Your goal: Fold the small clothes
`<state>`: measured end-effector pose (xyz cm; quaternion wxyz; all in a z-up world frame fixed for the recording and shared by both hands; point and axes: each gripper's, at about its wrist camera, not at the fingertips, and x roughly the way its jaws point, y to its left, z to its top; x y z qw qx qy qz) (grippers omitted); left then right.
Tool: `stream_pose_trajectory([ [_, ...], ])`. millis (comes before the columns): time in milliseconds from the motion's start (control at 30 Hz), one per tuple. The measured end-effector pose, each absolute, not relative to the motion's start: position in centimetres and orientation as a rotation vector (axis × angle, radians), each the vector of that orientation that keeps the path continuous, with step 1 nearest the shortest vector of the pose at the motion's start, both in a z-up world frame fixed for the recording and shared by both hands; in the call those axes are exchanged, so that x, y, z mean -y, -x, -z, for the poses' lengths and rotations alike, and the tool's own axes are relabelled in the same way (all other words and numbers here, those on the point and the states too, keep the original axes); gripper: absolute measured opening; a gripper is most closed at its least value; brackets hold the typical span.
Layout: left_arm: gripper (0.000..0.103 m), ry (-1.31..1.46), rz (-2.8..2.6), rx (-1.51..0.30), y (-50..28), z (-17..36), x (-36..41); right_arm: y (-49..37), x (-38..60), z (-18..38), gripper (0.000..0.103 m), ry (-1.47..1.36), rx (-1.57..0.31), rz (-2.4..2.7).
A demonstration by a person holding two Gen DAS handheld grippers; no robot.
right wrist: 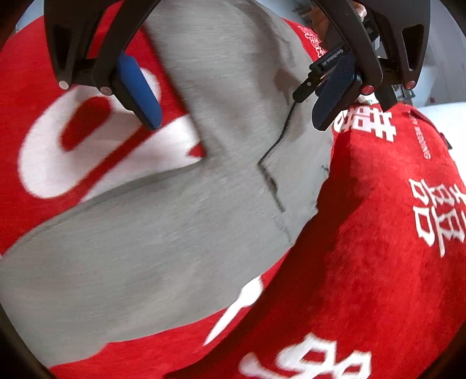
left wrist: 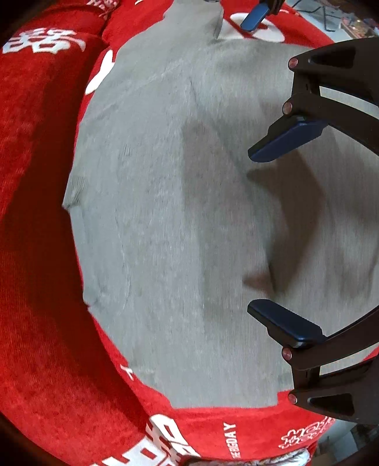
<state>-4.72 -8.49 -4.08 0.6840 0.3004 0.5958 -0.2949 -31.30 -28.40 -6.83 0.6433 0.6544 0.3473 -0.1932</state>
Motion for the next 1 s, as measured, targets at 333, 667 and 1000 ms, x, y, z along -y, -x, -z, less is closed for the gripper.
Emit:
stream_pose_trajectory([
  [333,0.096,-0.674,0.713,-1.343,6.6,4.6,11.5,42.1,33.8,8.3,0.103,-1.583,-0.626,0.763],
  [667,0.096,-0.71,0.758,-1.351,9.2,5.8,14.4,49.2,38.7,12.1,0.103,-1.781,-0.36,0.879],
  [1000,0.096,-0.679,0.769,-1.353,9.9,5.9,15.6,50.4,38.6,14.1,0.012,-2.011,-0.047,0.811],
])
